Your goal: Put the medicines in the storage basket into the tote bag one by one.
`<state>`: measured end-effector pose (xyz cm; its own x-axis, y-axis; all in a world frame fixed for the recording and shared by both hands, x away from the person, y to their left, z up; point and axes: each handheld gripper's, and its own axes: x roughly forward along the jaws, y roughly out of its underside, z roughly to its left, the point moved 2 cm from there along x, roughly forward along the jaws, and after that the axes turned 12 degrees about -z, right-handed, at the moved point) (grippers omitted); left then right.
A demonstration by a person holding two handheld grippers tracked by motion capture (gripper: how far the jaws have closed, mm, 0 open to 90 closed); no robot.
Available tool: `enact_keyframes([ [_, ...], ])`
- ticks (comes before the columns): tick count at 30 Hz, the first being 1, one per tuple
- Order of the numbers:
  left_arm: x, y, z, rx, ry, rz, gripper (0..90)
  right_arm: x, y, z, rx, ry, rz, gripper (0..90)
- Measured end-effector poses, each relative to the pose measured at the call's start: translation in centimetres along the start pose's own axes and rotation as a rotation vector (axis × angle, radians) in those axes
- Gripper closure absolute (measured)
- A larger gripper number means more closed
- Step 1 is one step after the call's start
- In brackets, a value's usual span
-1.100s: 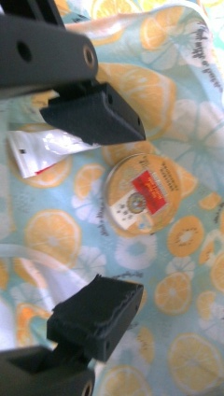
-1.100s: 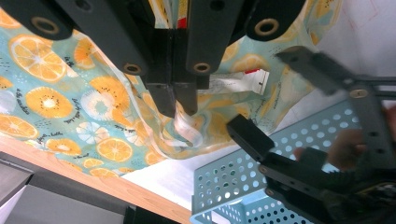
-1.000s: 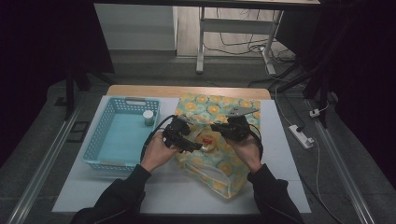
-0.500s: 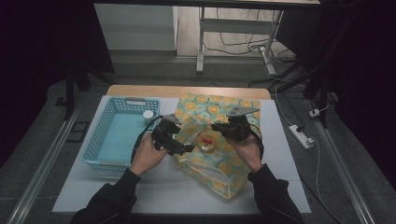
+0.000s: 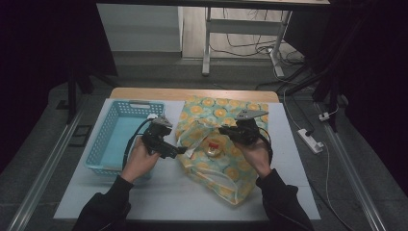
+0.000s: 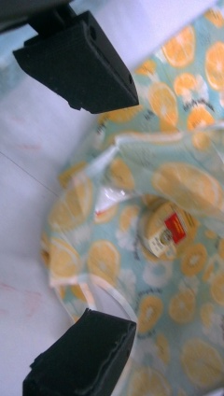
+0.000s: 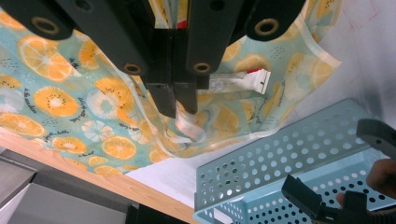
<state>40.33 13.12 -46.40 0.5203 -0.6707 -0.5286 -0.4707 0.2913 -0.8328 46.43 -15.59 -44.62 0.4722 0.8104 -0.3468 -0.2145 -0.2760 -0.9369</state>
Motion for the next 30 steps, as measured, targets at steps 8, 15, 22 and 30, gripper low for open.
enact_keyframes([
  [8,-1.4,0.2,1.2,-0.042,0.004,-0.017,0.0,-0.1,-0.1,0.1,-0.005,0.0,0.001,90.0],
  [15,-2.6,0.1,2.4,-0.059,0.006,-0.033,0.0,-0.1,-0.2,0.2,-0.005,-0.003,0.006,90.0],
  [22,-3.7,0.4,4.0,-0.031,-0.091,-0.027,0.0,0.0,-0.5,0.7,-0.013,-0.017,0.004,90.0],
  [30,-4.9,1.0,6.9,-0.093,-0.169,-0.066,0.0,0.0,-0.6,0.8,-0.015,-0.019,0.004,90.0],
])
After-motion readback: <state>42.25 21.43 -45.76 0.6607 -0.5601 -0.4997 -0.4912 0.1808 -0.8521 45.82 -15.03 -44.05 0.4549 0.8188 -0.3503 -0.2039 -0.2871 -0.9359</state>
